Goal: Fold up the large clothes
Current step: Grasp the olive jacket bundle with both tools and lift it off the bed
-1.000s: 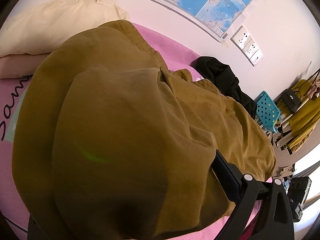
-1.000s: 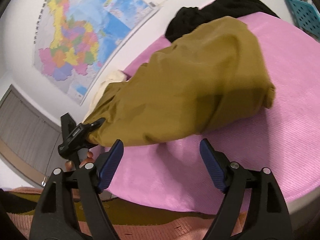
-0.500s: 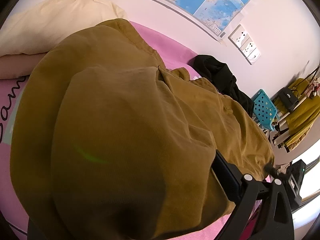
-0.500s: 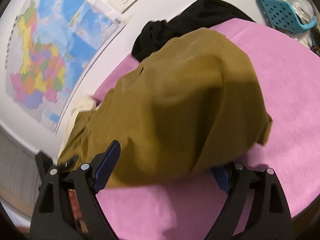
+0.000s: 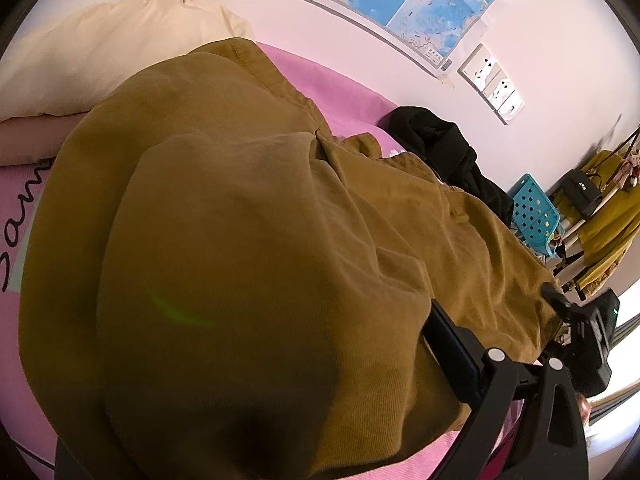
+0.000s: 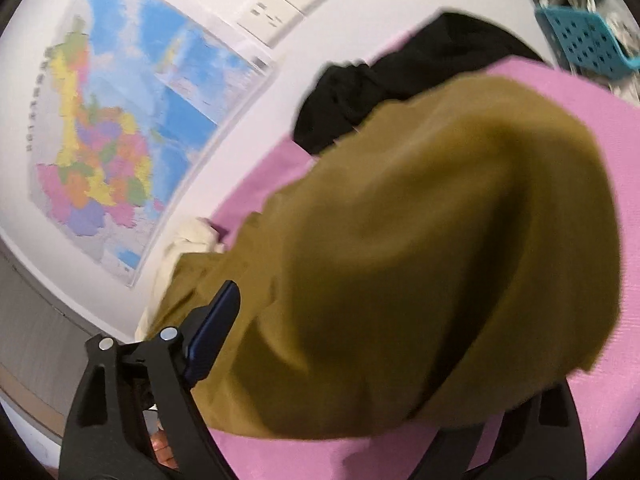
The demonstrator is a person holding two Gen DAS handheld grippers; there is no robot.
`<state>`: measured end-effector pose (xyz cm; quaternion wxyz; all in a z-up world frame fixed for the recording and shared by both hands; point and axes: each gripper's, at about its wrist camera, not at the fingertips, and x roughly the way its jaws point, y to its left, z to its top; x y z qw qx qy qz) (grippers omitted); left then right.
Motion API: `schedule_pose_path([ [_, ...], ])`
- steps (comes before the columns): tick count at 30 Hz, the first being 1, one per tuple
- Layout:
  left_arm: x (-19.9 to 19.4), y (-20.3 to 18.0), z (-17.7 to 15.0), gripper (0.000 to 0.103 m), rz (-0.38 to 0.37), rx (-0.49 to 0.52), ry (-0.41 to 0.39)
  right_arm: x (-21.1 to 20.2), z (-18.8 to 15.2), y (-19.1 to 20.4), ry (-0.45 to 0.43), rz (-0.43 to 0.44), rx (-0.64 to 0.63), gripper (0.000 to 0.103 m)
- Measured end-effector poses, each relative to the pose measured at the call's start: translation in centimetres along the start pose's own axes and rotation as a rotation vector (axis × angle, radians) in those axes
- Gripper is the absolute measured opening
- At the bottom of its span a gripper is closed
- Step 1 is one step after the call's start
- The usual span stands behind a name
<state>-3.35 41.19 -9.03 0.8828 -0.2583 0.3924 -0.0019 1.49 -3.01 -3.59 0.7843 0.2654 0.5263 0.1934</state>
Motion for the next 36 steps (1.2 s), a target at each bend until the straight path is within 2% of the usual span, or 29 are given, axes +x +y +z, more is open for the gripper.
schedule_pose_path([
  [5,0.2,0.3,0.2,0.096,-0.015,0.005,-0.002,1.0,0.4,-0.4,-0.009,-0.005,0.020,0.078],
  [8,0.3,0.6,0.5,0.096,-0.027,-0.012,0.000,1.4,0.7,-0.8,-0.004,-0.013,0.025,0.064],
  [12,0.3,0.8,0.9,0.095,-0.026,-0.036,-0.008,1.4,0.8,-1.2,0.003,-0.001,0.020,0.058],
  [16,0.1,0.1,1.0,0.092,0.009,0.013,-0.037,1.4,0.7,-1.4,-0.002,0.008,0.017,0.058],
  [20,0.6,1.0,1.2,0.092,-0.022,-0.014,-0.022,1.5,0.6,-1.0,0.010,0.018,-0.020,0.069],
  [23,0.6,0.9,1.1,0.092,-0.025,-0.003,-0.028,1.8,0.7,-0.7,0.017,0.012,-0.037,0.072],
  [25,0.7,0.7,1.1,0.085,-0.011,0.004,-0.029,2.0,0.8,-0.7,0.022,0.001,-0.037,0.066],
  [26,0.6,0.5,1.1,0.081,-0.008,0.017,-0.027,2.0,0.8,-0.8,0.025,0.002,-0.036,0.054],
  [27,0.4,0.4,1.2,0.074,-0.004,0.023,-0.023,1.9,0.8,-0.9,0.030,0.010,-0.033,0.037],
  [29,-0.4,-0.1,1.4,0.059,-0.006,0.051,-0.035,1.2,0.9,-0.5,0.032,0.070,-0.040,0.027],
  [30,-1.0,-0.2,1.6,0.054,-0.007,0.058,-0.039,0.8,1.0,-0.1,0.026,0.079,-0.057,0.026],
  [31,-1.5,-0.2,1.7,0.053,-0.015,0.054,-0.040,0.5,1.0,0.1,0.028,0.096,-0.064,0.026],
  [33,-1.7,0.3,2.0,0.055,-0.027,0.059,-0.021,0.8,1.0,-0.1,0.068,0.112,-0.047,0.043],
  [34,-1.5,0.6,2.0,0.065,-0.025,0.058,-0.007,1.3,1.0,-0.3,0.095,0.087,-0.047,0.045],
  [36,-0.4,2.0,2.2,0.076,-0.032,0.004,0.046,2.3,0.6,-0.8,0.125,0.057,-0.042,0.051],
])
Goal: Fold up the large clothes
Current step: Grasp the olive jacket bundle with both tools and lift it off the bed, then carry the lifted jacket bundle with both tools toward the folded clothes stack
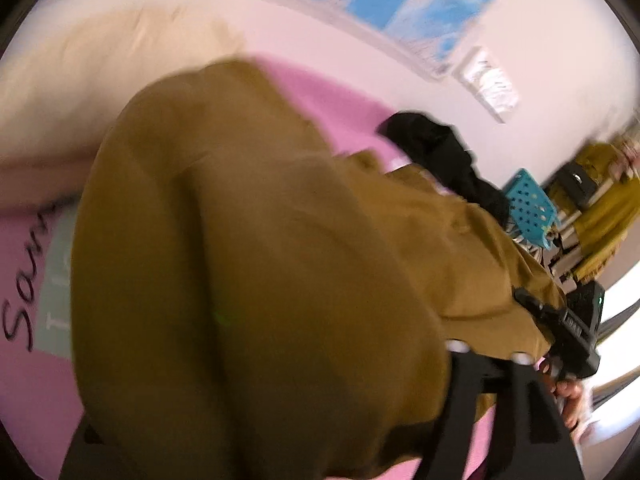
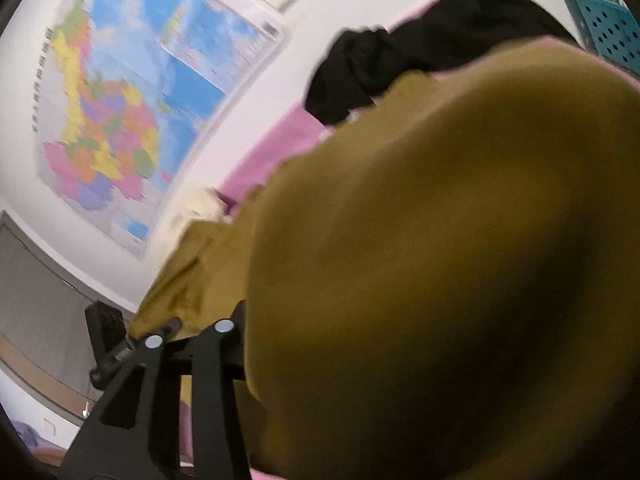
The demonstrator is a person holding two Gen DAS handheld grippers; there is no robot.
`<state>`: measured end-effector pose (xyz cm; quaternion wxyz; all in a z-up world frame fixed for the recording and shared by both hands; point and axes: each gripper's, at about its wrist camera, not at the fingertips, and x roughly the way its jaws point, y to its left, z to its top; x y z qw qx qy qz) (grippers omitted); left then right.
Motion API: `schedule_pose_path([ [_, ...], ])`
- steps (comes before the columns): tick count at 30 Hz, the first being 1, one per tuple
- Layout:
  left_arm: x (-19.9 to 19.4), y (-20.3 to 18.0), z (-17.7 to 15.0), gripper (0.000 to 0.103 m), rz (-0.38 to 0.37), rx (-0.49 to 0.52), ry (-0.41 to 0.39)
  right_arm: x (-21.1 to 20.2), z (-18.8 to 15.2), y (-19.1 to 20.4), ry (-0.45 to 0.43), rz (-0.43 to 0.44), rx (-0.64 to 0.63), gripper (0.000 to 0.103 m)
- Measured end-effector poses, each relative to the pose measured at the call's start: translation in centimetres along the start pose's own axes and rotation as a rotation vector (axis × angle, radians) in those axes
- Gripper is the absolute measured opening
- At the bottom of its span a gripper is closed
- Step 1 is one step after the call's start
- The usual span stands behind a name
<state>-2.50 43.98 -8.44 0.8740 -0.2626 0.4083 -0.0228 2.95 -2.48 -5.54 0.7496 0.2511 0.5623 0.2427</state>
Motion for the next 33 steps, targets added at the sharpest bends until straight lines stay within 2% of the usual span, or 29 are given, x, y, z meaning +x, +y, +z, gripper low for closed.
schedule_pose_path([
  [3,0.6,1.2,0.2,0.082,-0.062,-0.029,-0.005,0.5,0.1,-0.4,-0.012,0.025,0.011,0.058],
  [6,0.9,0.6,0.3,0.080,-0.041,-0.003,-0.007,0.9,0.5,-0.2,0.001,0.048,0.016,0.065],
  [7,1.0,0.4,0.5,0.075,-0.028,0.002,-0.004,1.1,0.7,-0.1,0.011,0.038,0.014,0.063],
  [8,0.9,0.1,0.6,0.072,-0.025,0.010,-0.003,1.2,0.9,0.0,0.010,0.030,0.008,0.048],
  [9,0.7,-0.2,0.8,0.059,-0.036,0.014,0.000,1.2,1.0,0.3,0.008,0.032,-0.010,0.034],
  [12,-0.2,-1.6,1.4,0.047,-0.008,0.061,-0.015,0.0,1.7,1.7,-0.031,0.043,-0.069,0.021],
  [16,-2.4,-3.1,2.8,0.039,-0.014,0.099,-0.048,-2.1,3.0,4.7,-0.094,0.070,-0.146,0.017],
  [23,-7.4,-4.1,5.8,0.039,-0.056,0.132,-0.138,-4.7,5.2,10.6,-0.172,0.126,-0.284,0.016],
  [28,-11.3,-4.8,7.7,0.039,-0.064,0.162,-0.218,-4.3,6.9,13.9,-0.201,0.176,-0.339,0.016],
  [33,-15.1,-4.0,9.3,0.039,-0.027,0.171,-0.289,-2.4,8.3,17.4,-0.208,0.235,-0.390,0.016],
])
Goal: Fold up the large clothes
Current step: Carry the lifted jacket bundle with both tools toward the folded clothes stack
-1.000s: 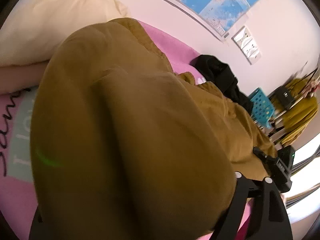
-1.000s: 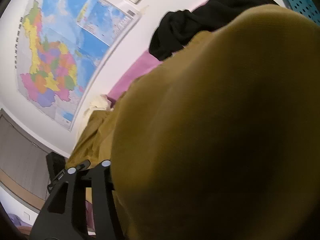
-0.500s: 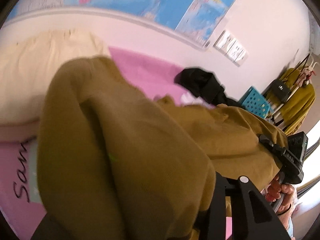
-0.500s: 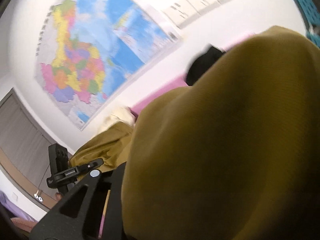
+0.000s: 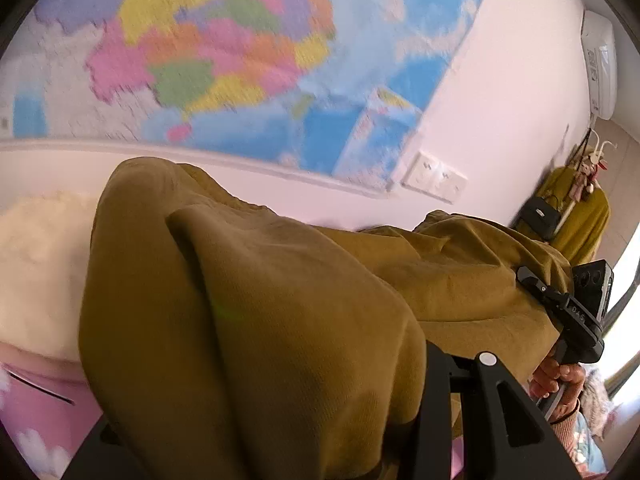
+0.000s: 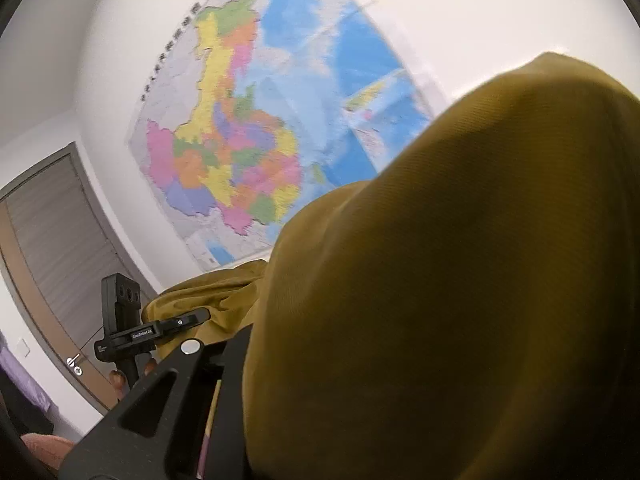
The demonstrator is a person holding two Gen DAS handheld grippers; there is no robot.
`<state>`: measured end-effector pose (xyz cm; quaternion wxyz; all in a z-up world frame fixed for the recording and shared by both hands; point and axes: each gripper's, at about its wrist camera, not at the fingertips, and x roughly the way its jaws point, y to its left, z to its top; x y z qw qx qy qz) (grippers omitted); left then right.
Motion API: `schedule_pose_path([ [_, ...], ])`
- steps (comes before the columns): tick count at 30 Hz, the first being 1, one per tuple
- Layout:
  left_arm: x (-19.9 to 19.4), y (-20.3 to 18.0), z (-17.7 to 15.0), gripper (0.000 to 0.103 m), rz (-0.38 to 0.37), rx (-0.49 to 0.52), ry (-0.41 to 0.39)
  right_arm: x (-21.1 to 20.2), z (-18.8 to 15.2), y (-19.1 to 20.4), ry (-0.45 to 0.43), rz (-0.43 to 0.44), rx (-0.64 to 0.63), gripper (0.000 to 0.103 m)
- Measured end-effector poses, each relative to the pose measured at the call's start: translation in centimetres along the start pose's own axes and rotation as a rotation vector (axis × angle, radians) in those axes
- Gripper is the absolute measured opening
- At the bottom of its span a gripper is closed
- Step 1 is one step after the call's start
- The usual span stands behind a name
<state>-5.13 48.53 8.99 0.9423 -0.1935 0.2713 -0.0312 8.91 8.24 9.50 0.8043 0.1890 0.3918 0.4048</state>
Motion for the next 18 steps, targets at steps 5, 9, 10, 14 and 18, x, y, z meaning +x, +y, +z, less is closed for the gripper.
schedule_pose_path([
  [5,-3.1,2.6,2.5,0.039,0.078,-0.001,-0.062,6.2,2.4,1.3,0.017,0.071,-0.031,0.016],
  [9,-4.7,5.1,4.0,0.039,0.147,-0.029,-0.094,11.9,4.2,2.2,0.039,0.121,-0.048,0.016],
  [10,-5.2,5.8,4.4,0.039,0.172,-0.033,-0.105,13.1,4.4,2.4,0.047,0.135,-0.047,0.016],
  [14,-6.8,8.2,5.3,0.039,0.241,-0.058,-0.127,16.9,4.0,4.0,0.072,0.172,-0.063,0.016],
  [18,-7.8,9.7,5.8,0.039,0.284,-0.065,-0.142,22.0,6.5,3.4,0.088,0.207,-0.062,0.016],
])
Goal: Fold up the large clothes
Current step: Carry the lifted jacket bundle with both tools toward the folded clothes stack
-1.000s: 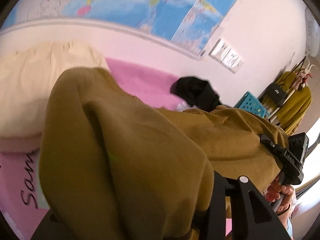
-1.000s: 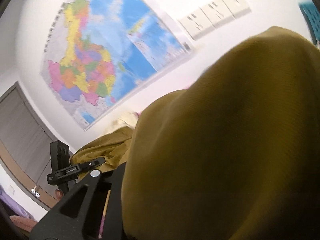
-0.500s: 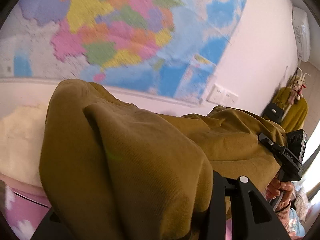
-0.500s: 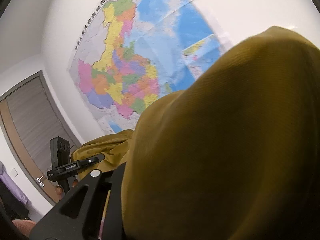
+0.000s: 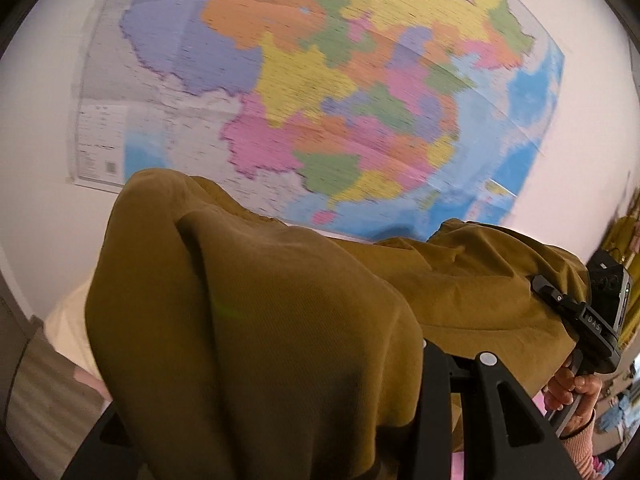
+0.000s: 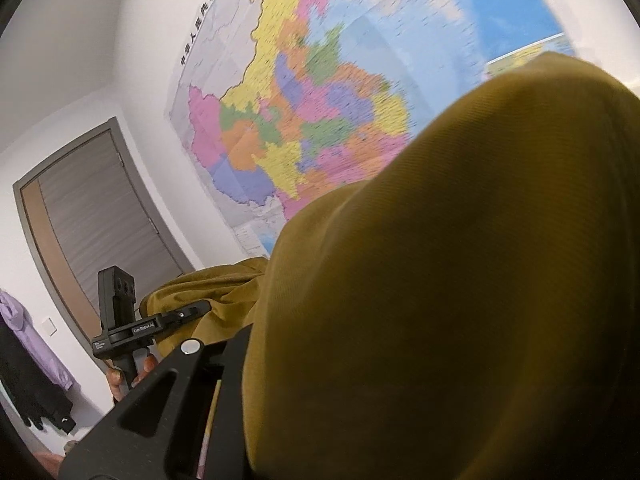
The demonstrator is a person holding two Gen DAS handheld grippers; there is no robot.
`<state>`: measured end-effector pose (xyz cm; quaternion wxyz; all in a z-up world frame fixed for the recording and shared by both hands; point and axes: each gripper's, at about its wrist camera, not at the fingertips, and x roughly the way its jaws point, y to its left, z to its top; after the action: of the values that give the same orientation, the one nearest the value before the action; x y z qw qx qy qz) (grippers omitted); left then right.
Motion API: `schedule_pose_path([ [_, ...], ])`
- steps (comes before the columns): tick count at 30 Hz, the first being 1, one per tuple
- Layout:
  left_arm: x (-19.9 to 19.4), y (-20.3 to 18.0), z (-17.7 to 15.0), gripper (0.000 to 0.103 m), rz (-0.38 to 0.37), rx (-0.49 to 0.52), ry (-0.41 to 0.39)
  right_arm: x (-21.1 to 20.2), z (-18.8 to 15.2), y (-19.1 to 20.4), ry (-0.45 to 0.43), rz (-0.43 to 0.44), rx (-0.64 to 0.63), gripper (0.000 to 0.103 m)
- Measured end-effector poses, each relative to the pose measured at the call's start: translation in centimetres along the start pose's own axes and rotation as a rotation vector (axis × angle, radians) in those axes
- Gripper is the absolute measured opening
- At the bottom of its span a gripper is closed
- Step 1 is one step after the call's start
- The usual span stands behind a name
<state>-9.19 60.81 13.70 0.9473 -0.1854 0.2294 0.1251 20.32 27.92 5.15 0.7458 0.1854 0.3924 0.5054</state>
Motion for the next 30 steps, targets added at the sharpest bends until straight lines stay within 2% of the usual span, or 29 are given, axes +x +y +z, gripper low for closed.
schedule_pose_path([
  [8,-0.5,3.0,1.8,0.039,0.069,-0.003,-0.025,7.4,0.8,0.9,0.026,0.049,-0.008,0.016],
  [11,-0.7,4.1,2.8,0.039,0.095,0.005,-0.048,9.9,0.3,3.9,0.026,0.072,-0.016,0.016],
  [12,-0.7,4.5,3.0,0.039,0.101,0.005,-0.053,10.7,0.5,3.9,0.025,0.079,-0.021,0.016],
  [15,-0.8,5.8,3.9,0.040,0.148,0.016,-0.081,12.6,0.8,3.8,0.023,0.100,-0.040,0.016],
  [17,-0.7,6.8,4.5,0.040,0.182,0.019,-0.093,12.2,1.5,3.1,0.028,0.121,-0.048,0.016],
  [20,0.0,8.8,5.8,0.040,0.237,0.043,-0.095,14.2,1.9,2.8,0.038,0.143,-0.052,0.016],
  [22,0.8,10.3,6.7,0.040,0.276,0.055,-0.094,17.1,1.8,2.9,0.046,0.140,-0.064,0.016],
  [25,2.6,13.7,8.0,0.040,0.349,0.029,-0.088,21.2,0.6,2.6,0.069,0.145,-0.065,0.016],
  [27,4.1,15.6,7.6,0.041,0.392,0.029,-0.095,23.9,-1.0,2.0,0.099,0.139,-0.081,0.016],
  [30,8.2,19.3,4.9,0.042,0.448,-0.009,-0.010,27.6,-5.0,-0.8,0.232,0.116,-0.043,0.016],
])
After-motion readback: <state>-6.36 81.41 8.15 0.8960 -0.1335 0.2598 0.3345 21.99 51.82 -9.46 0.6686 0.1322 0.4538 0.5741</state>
